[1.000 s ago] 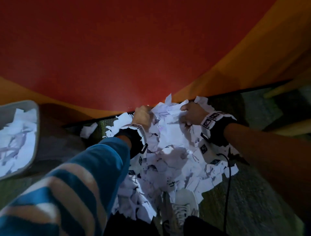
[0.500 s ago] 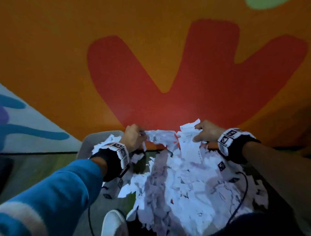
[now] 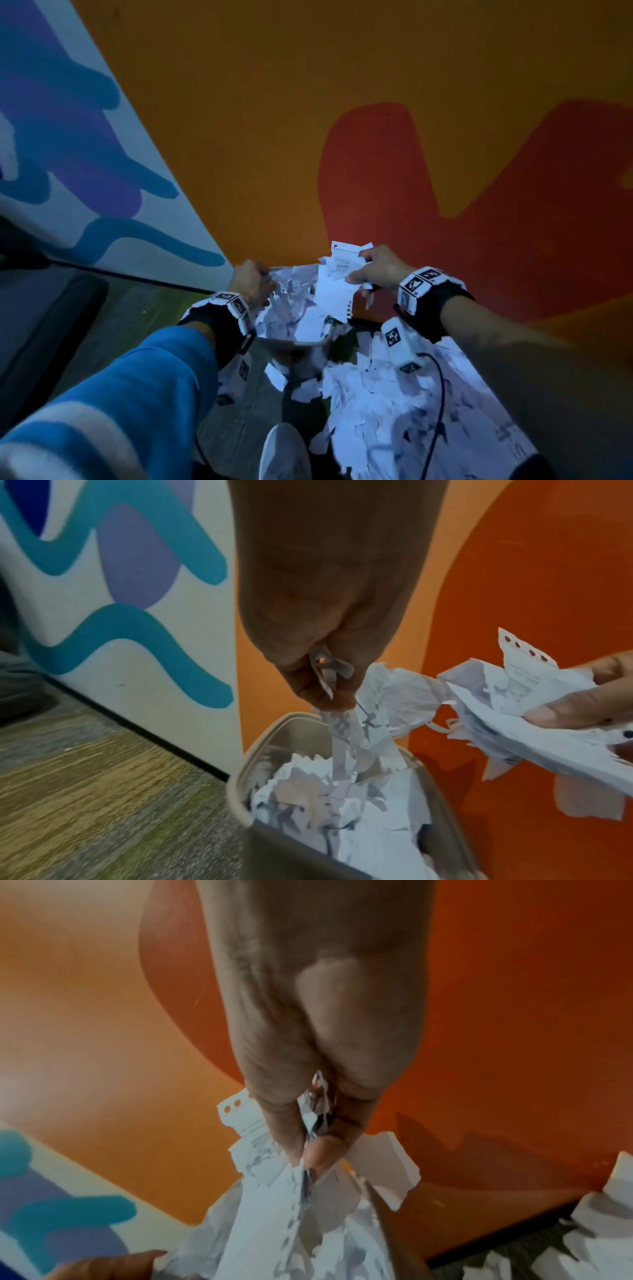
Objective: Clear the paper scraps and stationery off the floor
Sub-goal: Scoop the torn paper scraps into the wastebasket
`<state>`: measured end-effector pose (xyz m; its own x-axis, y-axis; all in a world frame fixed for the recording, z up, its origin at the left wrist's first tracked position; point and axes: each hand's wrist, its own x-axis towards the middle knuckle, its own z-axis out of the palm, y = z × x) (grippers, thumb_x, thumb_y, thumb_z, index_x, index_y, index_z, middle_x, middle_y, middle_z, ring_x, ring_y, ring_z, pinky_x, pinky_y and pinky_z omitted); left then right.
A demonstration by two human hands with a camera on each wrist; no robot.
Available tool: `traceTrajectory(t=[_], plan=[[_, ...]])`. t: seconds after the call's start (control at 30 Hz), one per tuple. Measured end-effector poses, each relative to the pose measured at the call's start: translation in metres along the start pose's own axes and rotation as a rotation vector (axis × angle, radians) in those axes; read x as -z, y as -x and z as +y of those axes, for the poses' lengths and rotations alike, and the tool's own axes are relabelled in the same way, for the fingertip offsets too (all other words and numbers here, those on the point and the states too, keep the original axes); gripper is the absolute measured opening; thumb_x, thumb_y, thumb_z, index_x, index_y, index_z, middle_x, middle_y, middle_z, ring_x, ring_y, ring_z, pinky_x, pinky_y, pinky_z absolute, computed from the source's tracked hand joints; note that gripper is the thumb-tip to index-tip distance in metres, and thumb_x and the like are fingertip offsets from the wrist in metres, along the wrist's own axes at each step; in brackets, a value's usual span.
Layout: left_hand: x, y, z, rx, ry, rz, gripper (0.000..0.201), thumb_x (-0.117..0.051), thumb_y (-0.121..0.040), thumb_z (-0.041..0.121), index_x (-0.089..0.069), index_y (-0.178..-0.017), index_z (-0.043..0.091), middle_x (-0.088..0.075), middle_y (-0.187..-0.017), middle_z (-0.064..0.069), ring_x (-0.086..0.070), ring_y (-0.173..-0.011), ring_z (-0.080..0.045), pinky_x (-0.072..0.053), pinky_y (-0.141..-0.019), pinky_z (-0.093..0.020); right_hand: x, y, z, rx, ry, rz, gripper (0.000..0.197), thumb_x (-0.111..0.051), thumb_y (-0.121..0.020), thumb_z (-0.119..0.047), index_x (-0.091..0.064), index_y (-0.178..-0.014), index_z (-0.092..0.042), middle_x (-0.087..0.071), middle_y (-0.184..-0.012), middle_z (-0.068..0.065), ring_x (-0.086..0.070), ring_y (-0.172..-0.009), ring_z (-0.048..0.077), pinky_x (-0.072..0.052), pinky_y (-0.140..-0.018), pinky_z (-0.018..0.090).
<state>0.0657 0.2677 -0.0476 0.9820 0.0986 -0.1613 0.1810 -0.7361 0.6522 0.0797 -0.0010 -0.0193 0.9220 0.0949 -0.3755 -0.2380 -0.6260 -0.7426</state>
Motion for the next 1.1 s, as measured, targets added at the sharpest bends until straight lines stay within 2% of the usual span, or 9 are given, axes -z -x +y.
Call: traceTrajectory(t=[0.07,0.13,0.3,0.37,0.47,0.67,0.73,0.87,1.1], plan=[[0.006,-0.004,-0.017,0.075,-0.030,-0.005,0.010,-0.069,-0.085,0.010,-0.073,-0.086,0.001,-0.070,-0.069,-0.011,-0.065,-0.055,-0.017,-0.046,-0.044,-0.016,-0.030,-0.015,-0.010,-0.022,-0.039,-0.017,0.033,-0.081,-0.077,-0.002,-0.062,-0.103,-0.006,-0.058,-0.095,0.016,-0.065,-0.063,0.027,-0.057,-0.051,0.039],[0.009,-0.010,-0.032,0.140,-0.059,-0.001,0.018,-0.068,-0.081,0.015,-0.075,-0.091,0.003,-0.074,-0.084,-0.013,-0.071,-0.076,-0.025,-0.054,-0.062,-0.026,-0.058,-0.030,-0.018,-0.044,-0.059,-0.017,0.029,-0.081,-0.074,0.001,-0.057,-0.086,-0.009,-0.052,-0.086,0.011,-0.059,-0.056,0.023,-0.055,-0.051,0.034],[-0.002,-0.021,-0.050,0.263,0.081,-0.119,0.032,-0.075,-0.078,0.019,-0.072,-0.102,-0.001,-0.073,-0.096,-0.017,-0.067,-0.079,-0.026,-0.053,-0.063,-0.030,-0.108,-0.049,-0.034,-0.031,-0.063,-0.035,0.038,-0.075,-0.081,-0.003,-0.061,-0.116,0.001,-0.066,-0.096,0.016,-0.065,-0.058,0.025,-0.054,-0.047,0.030],[-0.005,-0.026,-0.049,0.312,0.293,-0.154,0.045,-0.074,-0.084,0.021,-0.064,-0.122,-0.001,-0.069,-0.112,-0.019,-0.068,-0.092,-0.029,-0.059,-0.077,-0.036,-0.119,-0.052,-0.030,-0.040,-0.024,-0.065,0.049,-0.076,-0.082,-0.011,-0.060,-0.128,-0.006,-0.067,-0.091,0.013,-0.068,-0.067,0.027,-0.059,-0.057,0.036],[0.001,-0.024,-0.047,0.289,0.417,-0.189,0.057,-0.068,-0.092,0.035,-0.052,-0.140,0.009,-0.061,-0.131,-0.014,-0.059,-0.118,-0.032,-0.048,-0.096,-0.034,-0.124,-0.050,-0.025,-0.098,-0.010,-0.125,0.066,-0.079,-0.082,-0.016,-0.048,-0.140,-0.016,-0.061,-0.103,0.010,-0.069,-0.087,0.032,-0.060,-0.075,0.048],[-0.006,-0.018,-0.032,0.442,0.703,-0.180,0.033,-0.059,-0.094,0.010,-0.057,-0.124,-0.003,-0.060,-0.120,-0.025,-0.062,-0.113,-0.042,-0.061,-0.075,-0.051,-0.108,-0.041,-0.018,-0.107,-0.057,-0.129,0.056,-0.075,-0.084,-0.006,-0.053,-0.135,-0.015,-0.064,-0.109,0.017,-0.067,-0.071,0.027,-0.060,-0.062,0.042],[-0.002,-0.012,-0.029,0.411,0.690,-0.173,0.018,-0.056,-0.096,0.007,-0.061,-0.109,-0.004,-0.060,-0.103,-0.020,-0.065,-0.097,-0.037,-0.060,-0.065,-0.047,-0.104,-0.036,-0.017,-0.105,-0.060,-0.116,0.047,-0.072,-0.086,-0.004,-0.058,-0.130,-0.012,-0.066,-0.099,0.019,-0.063,-0.060,0.025,-0.058,-0.058,0.040],[-0.003,-0.010,-0.030,0.264,0.564,-0.121,0.012,-0.058,-0.096,0.008,-0.067,-0.102,0.002,-0.066,-0.105,-0.017,-0.068,-0.081,-0.028,-0.059,-0.067,-0.040,-0.099,-0.028,-0.016,-0.078,-0.022,-0.106,0.036,-0.072,-0.086,-0.005,-0.063,-0.120,-0.008,-0.066,-0.089,0.021,-0.060,-0.054,0.024,-0.055,-0.050,0.033],[-0.018,-0.007,-0.009,-0.014,0.228,-0.248,0.024,-0.069,-0.092,0.019,-0.069,-0.110,0.004,-0.073,-0.100,-0.011,-0.072,-0.088,-0.025,-0.062,-0.068,-0.037,-0.067,0.004,-0.006,0.054,0.234,-0.146,0.033,-0.077,-0.083,-0.019,-0.068,-0.115,-0.013,-0.070,-0.096,0.005,-0.071,-0.080,0.024,-0.061,-0.077,0.044]])
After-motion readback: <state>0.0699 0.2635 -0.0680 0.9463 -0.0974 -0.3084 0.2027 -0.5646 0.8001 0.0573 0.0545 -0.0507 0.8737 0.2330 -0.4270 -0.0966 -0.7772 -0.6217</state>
